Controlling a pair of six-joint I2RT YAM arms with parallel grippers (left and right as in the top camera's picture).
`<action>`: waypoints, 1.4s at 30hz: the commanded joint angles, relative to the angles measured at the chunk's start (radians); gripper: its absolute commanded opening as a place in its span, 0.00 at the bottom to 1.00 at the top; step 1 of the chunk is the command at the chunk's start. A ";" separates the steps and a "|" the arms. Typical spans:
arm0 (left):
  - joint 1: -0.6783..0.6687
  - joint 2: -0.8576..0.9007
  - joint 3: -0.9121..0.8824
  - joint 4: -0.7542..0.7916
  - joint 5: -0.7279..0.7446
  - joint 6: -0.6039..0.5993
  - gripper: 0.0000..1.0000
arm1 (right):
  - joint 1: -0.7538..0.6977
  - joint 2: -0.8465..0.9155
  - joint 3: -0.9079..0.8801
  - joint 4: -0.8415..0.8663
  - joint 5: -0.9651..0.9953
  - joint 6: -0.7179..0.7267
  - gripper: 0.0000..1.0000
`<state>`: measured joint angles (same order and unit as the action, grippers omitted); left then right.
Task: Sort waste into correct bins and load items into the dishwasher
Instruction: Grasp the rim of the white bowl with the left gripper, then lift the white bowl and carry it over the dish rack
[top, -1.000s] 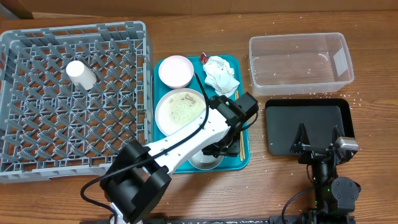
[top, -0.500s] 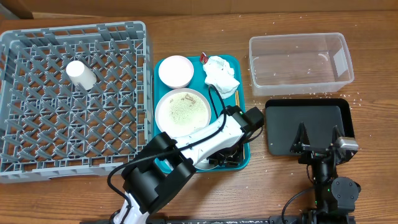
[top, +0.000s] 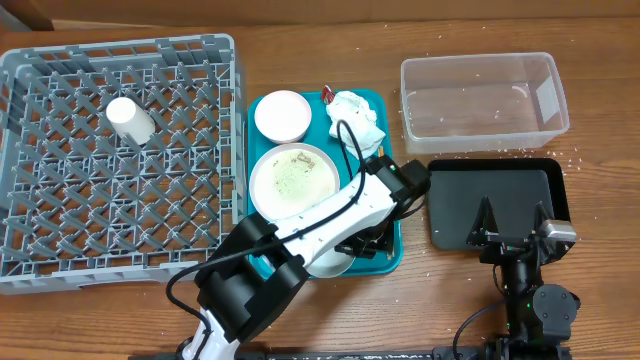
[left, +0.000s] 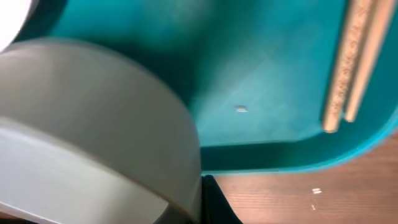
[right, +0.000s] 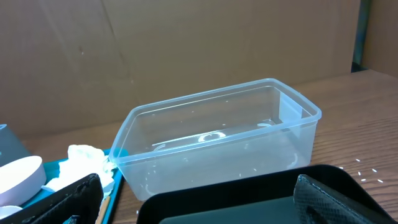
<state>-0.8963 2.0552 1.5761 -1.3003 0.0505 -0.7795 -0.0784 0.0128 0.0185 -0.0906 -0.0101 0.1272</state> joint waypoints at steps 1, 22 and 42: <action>0.000 0.001 0.079 -0.046 -0.018 0.021 0.04 | -0.003 -0.010 -0.011 0.006 0.009 -0.001 1.00; 0.646 -0.225 0.446 -0.375 -0.038 0.307 0.04 | -0.003 -0.010 -0.011 0.006 0.009 -0.001 1.00; 1.437 -0.103 0.306 -0.193 1.035 1.201 0.04 | -0.003 -0.010 -0.010 0.006 0.009 -0.001 1.00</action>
<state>0.5110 1.9289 1.9137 -1.4727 0.8490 0.2279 -0.0784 0.0128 0.0185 -0.0906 -0.0101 0.1272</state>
